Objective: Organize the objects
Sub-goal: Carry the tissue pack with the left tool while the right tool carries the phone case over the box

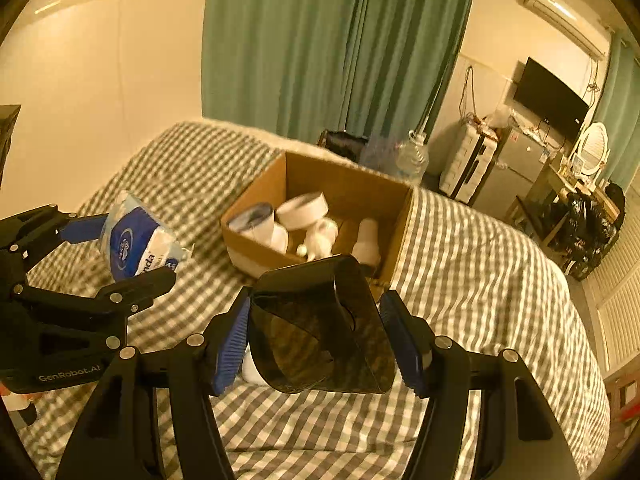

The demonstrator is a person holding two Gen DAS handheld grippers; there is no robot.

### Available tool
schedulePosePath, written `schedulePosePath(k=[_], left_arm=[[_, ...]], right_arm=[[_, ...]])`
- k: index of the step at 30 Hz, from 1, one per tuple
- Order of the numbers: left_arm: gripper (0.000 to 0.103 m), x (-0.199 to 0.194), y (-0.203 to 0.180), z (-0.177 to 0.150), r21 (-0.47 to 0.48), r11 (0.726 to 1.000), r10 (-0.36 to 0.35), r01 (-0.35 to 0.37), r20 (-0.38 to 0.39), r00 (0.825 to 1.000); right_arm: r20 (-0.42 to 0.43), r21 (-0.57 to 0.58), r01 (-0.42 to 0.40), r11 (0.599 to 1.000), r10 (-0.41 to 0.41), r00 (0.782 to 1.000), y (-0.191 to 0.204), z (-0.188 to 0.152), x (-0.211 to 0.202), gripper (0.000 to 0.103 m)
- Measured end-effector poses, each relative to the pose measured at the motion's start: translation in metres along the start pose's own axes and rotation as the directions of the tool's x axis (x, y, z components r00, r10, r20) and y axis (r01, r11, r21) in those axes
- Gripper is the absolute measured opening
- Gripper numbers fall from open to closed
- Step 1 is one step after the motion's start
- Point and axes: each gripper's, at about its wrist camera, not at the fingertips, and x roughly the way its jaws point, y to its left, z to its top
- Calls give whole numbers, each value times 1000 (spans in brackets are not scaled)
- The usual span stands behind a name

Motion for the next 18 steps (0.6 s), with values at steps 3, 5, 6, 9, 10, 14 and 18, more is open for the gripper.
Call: schedulePosePath(k=[3, 5, 6, 9, 10, 14, 18], left_arm=[[74, 3, 3, 20, 7, 1000, -9, 9, 13, 1000], [74, 10, 4, 35, 27, 1000, 10, -10, 24, 1000], [74, 15, 4, 42, 42, 999, 23, -24, 27, 999], [74, 40, 9, 63, 49, 998, 28, -28, 15, 999], [74, 49, 12, 69, 42, 999, 23, -23, 3, 1000], [74, 90, 16, 86, 43, 999, 15, -14, -19, 1000], [74, 135, 15, 97, 64, 997, 37, -34, -41, 998]], right_arm=[[19, 6, -2, 1000, 2, 1000, -6, 17, -3, 63], [30, 9, -6, 1000, 6, 1000, -11, 31, -1, 63], [34, 11, -6, 1000, 6, 999, -14, 38, 1, 63], [43, 38, -10, 999, 8, 999, -26, 60, 12, 63], [42, 51, -13, 999, 11, 999, -31, 67, 18, 63], [30, 93, -16, 996, 13, 999, -44, 85, 51, 63], [-5, 120, -29, 992, 29, 1000, -54, 96, 95, 63]])
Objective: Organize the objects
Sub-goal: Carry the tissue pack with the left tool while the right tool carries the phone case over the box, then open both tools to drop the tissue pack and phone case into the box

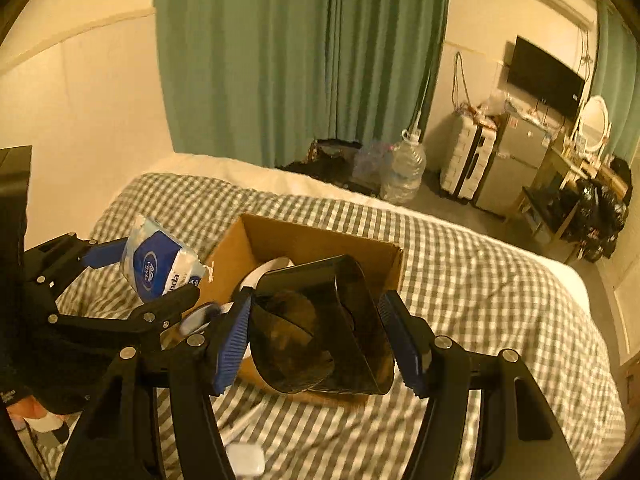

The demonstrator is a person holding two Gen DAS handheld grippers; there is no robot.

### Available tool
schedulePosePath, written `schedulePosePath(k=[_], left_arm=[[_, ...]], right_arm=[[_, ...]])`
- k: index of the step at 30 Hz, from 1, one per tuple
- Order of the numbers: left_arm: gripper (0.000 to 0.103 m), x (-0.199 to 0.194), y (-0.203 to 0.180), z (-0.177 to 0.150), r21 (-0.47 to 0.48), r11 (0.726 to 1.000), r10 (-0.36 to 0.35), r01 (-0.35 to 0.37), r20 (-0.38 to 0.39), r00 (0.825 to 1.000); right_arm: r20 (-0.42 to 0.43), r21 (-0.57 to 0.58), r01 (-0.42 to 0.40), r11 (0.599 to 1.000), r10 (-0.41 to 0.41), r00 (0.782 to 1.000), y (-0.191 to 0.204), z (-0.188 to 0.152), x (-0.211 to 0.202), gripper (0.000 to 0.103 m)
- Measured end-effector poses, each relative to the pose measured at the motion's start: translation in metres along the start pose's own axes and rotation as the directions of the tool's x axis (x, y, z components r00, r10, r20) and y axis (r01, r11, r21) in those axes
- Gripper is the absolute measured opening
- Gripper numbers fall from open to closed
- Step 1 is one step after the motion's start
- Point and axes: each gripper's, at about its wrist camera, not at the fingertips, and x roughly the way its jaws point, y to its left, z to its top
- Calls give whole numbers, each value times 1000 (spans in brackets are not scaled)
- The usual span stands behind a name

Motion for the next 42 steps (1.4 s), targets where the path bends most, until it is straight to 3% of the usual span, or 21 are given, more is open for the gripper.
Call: schedulePosePath(k=[8, 13, 17, 20, 23, 25, 30, 38, 42], left_arm=[[74, 73, -8, 6, -3, 998, -57, 57, -53, 997], [74, 101, -12, 7, 1, 998, -68, 68, -58, 996], [76, 116, -16, 7, -3, 993, -120, 120, -84, 989], [83, 113, -13, 2, -13, 993, -117, 117, -101, 988], [93, 101, -16, 1, -8, 992, -123, 123, -102, 987], [97, 84, -15, -2, 3, 996, -87, 88, -94, 992], [99, 33, -12, 1, -3, 998, -57, 57, -53, 997], [101, -60, 1, 7, -22, 999, -34, 35, 49, 998], [101, -99, 13, 7, -47, 999, -11, 15, 82, 997]], right_arm=[[-52, 106, -32, 994, 37, 998, -31, 19, 90, 63], [-78, 110, -49, 993, 58, 995, -35, 22, 129, 63], [-79, 122, -44, 992, 53, 995, -35, 20, 144, 63], [-64, 159, -76, 984, 87, 994, -39, 19, 146, 75], [-30, 172, -75, 982, 82, 996, -43, 21, 132, 79], [-6, 185, -73, 980, 75, 997, -45, 25, 115, 82], [42, 162, -30, 986, 23, 999, -46, 37, 60, 89], [128, 95, 64, 993, -76, 989, -30, 43, -49, 90], [149, 81, 73, 994, -84, 985, -18, 40, -92, 90]])
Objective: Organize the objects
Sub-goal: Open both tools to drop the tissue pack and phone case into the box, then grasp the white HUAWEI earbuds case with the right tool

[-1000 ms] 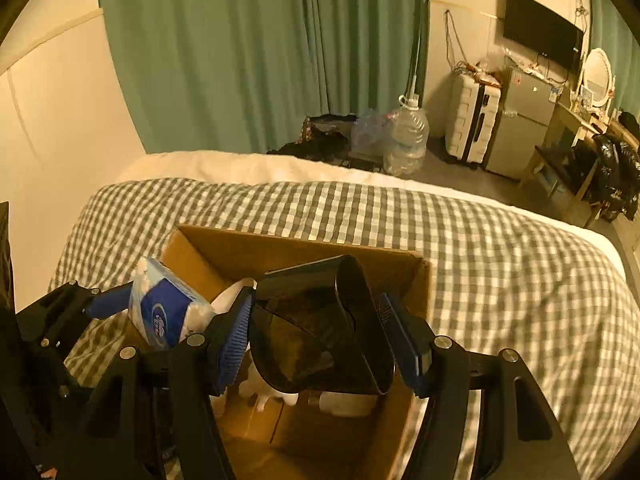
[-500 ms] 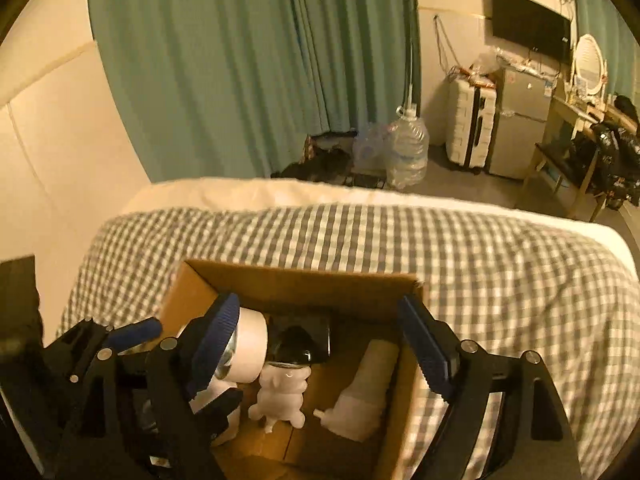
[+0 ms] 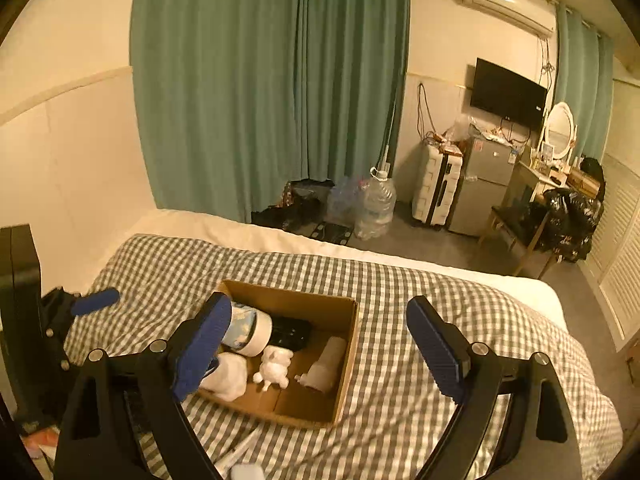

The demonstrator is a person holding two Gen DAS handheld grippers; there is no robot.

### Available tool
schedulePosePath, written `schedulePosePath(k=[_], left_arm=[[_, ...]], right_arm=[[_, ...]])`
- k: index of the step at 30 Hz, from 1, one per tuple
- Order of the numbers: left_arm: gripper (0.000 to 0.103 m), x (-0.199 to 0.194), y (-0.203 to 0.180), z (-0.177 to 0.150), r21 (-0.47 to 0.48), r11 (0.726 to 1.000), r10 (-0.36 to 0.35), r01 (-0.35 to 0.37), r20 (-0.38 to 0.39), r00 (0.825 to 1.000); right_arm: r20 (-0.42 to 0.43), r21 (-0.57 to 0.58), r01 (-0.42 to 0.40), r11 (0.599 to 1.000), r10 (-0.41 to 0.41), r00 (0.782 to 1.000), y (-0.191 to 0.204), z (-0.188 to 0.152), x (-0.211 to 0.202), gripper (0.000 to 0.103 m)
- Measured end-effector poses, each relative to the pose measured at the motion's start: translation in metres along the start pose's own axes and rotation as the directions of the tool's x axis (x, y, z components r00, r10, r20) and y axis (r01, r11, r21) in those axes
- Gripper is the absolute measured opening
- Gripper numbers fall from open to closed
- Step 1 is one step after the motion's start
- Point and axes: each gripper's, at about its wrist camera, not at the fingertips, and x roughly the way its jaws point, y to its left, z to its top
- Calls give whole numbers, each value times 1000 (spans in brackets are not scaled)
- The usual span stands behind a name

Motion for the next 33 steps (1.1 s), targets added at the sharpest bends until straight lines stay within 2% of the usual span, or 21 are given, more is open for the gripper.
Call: schedulePosePath(k=[7, 14, 19, 22, 27, 29, 33], left_arm=[[102, -52, 22, -14, -31, 997, 69, -67, 46, 997], [103, -63, 29, -58, -35, 992, 121, -120, 38, 992], [103, -40, 25, -85, -41, 994, 105, -106, -24, 994], [103, -21, 18, -99, -35, 991, 125, -127, -43, 991], [103, 20, 11, -132, -58, 990, 123, -130, -106, 987], [103, 35, 10, -148, -52, 989, 130, -137, -127, 983], [103, 65, 7, -178, -18, 993, 113, -119, -208, 972]], right_arm=[[21, -46, 12, 999, -11, 1000, 22, -14, -55, 90], [-22, -93, -14, 996, 12, 1000, 38, -69, -65, 90], [-88, -134, -22, 991, 10, 996, 45, -113, -41, 90], [-123, -162, -9, 987, -12, 992, 48, -135, -20, 90], [-203, -139, -56, 989, 26, 979, 48, -168, 25, 90], [-243, -163, -57, 985, 16, 970, 53, -187, 45, 90], [-346, -135, -151, 979, 96, 933, 61, -219, 82, 90]])
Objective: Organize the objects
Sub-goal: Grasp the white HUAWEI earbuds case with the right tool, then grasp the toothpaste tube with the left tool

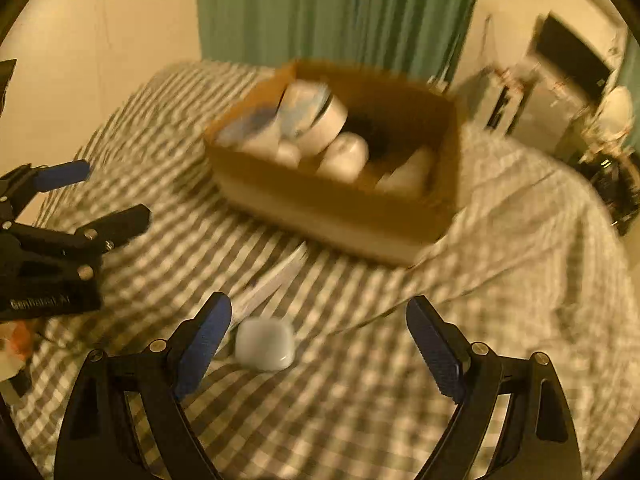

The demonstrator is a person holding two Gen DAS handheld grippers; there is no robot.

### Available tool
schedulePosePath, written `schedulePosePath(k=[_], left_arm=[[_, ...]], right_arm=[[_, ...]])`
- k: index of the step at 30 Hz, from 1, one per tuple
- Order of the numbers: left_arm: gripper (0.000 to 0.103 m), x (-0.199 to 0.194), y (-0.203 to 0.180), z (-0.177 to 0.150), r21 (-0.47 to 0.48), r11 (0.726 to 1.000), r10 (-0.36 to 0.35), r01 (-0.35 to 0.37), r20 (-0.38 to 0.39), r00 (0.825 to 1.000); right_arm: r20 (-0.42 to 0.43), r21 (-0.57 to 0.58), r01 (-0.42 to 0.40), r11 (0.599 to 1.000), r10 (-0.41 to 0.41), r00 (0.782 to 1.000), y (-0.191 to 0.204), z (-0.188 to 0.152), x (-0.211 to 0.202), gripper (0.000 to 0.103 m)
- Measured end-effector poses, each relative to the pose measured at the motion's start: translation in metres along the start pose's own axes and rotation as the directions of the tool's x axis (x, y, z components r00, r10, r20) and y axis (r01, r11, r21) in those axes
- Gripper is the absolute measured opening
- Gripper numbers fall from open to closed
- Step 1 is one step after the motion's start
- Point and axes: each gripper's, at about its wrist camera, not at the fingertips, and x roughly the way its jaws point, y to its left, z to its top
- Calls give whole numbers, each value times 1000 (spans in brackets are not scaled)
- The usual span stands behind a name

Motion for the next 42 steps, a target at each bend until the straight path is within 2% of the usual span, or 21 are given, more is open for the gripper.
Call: schedulePosePath(k=[4, 6, 7, 10, 13, 16, 19, 24, 26, 29, 32, 38, 39, 41, 42], left_arm=[[103, 19, 3, -10, -16, 1000, 6, -6, -61, 998], [103, 22, 5, -10, -35, 999, -2, 0, -68, 998], [103, 23, 7, -10, -40, 999, -9, 6, -70, 998], [103, 26, 8, -13, -45, 999, -17, 13, -83, 996], [103, 25, 5, -14, -43, 999, -21, 17, -84, 996], [103, 24, 1, -15, -45, 999, 5, -10, -90, 996], [103, 25, -4, -18, -44, 998, 33, -38, -103, 994], [103, 23, -19, -16, -37, 999, 27, -30, -88, 996], [103, 25, -29, -13, -31, 999, 34, -37, -99, 994], [103, 32, -50, -10, -1, 1000, 0, 0, -113, 994], [103, 39, -71, -8, 44, 999, -10, 15, -106, 994], [102, 62, -92, -8, 74, 997, -29, 38, -125, 992], [97, 65, -94, -10, 75, 996, -41, 51, -134, 990], [79, 71, -94, -12, 63, 992, -95, 105, -155, 983], [60, 74, -94, -13, 51, 990, -122, 132, -171, 978]], right_arm=[[-120, 10, -26, 1000, 27, 992, 9, -15, 46, 89], [-189, 8, -66, 998, 66, 980, 15, -21, 67, 75], [-208, -1, -81, 997, 79, 975, 18, -24, 73, 73], [-231, -38, -84, 996, 73, 970, 28, -29, 80, 53], [-213, -64, -70, 995, 55, 976, 33, -33, 76, 50], [-176, -68, -56, 996, 43, 983, 33, -37, 64, 50], [-117, -41, -44, 998, 39, 992, 29, -40, 47, 50], [-38, 15, -3, 1000, 4, 999, 10, -45, 17, 50], [-7, 45, 28, 999, -27, 1000, -5, -37, 3, 50], [34, 63, 45, 997, -47, 998, -23, -17, -9, 50], [46, 89, 71, 994, -76, 996, -35, -6, -8, 50], [7, 131, 35, 991, -36, 999, -45, -15, 10, 50], [10, 124, 34, 992, -35, 999, -43, -15, 10, 50], [18, 118, 26, 993, -28, 999, -42, -15, 10, 50], [24, 123, 22, 992, -25, 999, -42, -16, 9, 50]])
